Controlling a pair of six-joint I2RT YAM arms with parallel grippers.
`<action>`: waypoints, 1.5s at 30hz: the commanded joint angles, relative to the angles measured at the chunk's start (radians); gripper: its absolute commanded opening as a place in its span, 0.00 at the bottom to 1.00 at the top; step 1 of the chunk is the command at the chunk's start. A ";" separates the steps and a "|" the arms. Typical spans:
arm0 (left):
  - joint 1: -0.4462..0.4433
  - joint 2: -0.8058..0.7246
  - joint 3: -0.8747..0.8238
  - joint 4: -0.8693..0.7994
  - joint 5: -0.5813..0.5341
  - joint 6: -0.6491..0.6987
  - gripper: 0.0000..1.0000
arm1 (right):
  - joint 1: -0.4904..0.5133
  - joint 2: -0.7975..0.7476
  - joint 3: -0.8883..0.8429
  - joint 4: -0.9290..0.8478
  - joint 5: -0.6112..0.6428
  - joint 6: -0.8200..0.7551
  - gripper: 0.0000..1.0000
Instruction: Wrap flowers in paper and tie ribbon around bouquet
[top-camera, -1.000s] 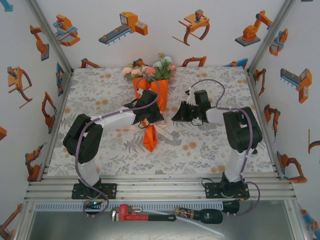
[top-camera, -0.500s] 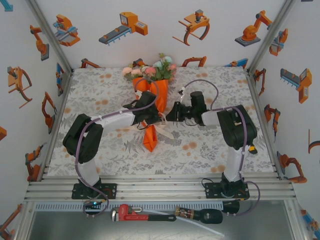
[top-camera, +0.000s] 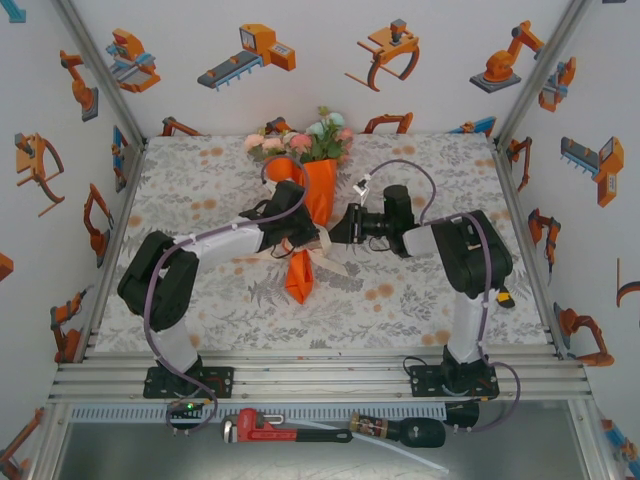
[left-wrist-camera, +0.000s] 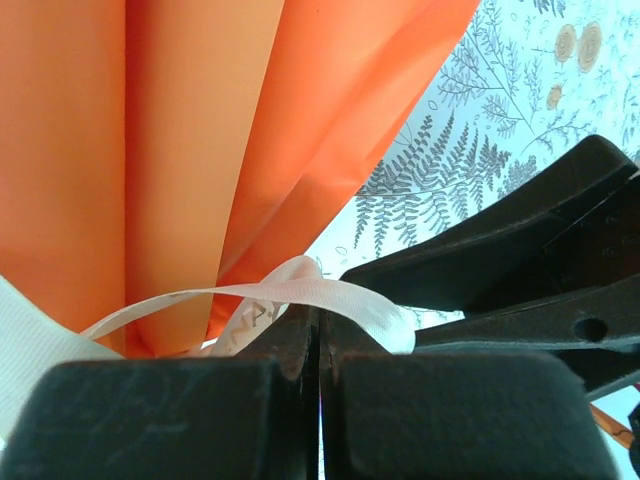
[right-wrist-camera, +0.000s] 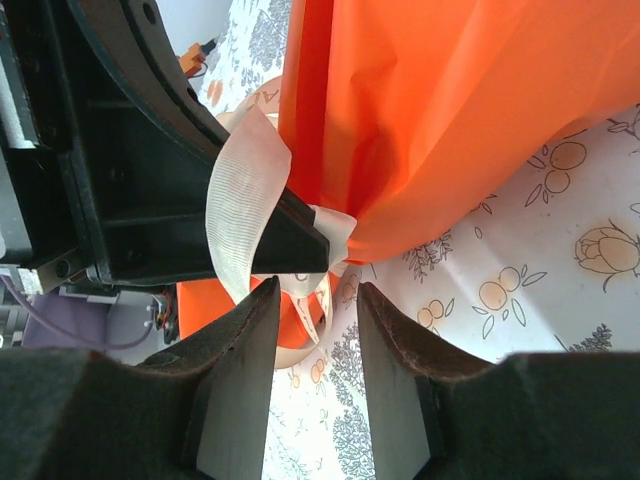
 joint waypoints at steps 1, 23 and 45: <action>0.010 -0.037 -0.011 0.030 0.030 -0.026 0.00 | 0.017 0.026 0.018 0.051 -0.028 0.016 0.38; 0.022 -0.054 -0.027 0.048 0.067 -0.014 0.15 | 0.045 0.030 0.032 0.070 0.079 0.045 0.06; 0.318 -0.501 -0.362 -0.067 0.055 -0.121 0.44 | 0.043 0.007 0.033 0.026 0.145 0.034 0.00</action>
